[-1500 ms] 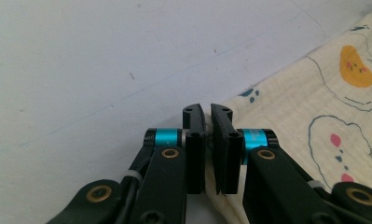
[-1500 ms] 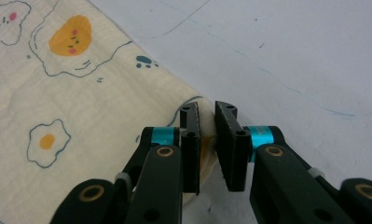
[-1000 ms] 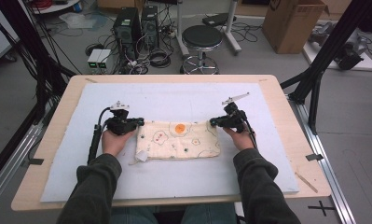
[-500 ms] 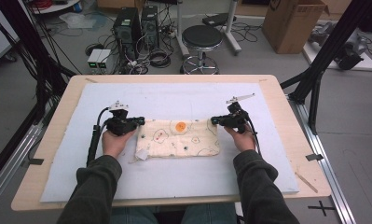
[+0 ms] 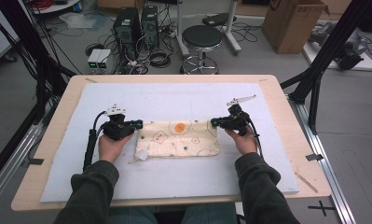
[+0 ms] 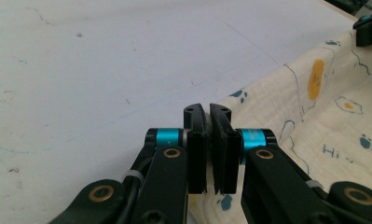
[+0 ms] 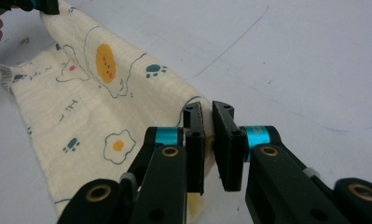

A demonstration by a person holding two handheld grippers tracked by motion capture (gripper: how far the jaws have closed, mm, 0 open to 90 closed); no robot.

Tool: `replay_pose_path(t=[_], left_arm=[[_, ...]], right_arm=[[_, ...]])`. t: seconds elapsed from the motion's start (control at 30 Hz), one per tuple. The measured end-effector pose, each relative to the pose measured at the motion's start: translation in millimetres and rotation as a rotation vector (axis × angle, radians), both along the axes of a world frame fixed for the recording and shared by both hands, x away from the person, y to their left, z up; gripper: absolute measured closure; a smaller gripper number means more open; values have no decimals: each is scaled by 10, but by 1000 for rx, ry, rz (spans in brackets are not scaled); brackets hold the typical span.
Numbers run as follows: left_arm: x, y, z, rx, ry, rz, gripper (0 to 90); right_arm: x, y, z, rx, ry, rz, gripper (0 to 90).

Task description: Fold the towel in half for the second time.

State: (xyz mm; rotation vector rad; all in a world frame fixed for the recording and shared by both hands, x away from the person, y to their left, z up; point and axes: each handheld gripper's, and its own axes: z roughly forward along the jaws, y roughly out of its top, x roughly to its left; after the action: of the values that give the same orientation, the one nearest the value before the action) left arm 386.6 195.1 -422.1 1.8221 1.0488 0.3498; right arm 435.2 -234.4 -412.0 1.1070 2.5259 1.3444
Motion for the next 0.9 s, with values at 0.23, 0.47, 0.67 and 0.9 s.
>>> replay_pose_path(t=[0.23,0.47,0.67,0.9], left_arm=[[-104,21,-28,-4,-14,-8,847],[-185,22,-36,-12,-28,-20,846],[-265,39,-41,-17,-39,-24,842],[-350,37,-52,-7,-44,-37,835]], right_arm=[[-77,-36,-22,16,-1,5,833],[-152,-41,-28,7,-1,22,833],[-213,-33,24,9,-20,38,833],[-290,-52,15,11,-35,52,831]])
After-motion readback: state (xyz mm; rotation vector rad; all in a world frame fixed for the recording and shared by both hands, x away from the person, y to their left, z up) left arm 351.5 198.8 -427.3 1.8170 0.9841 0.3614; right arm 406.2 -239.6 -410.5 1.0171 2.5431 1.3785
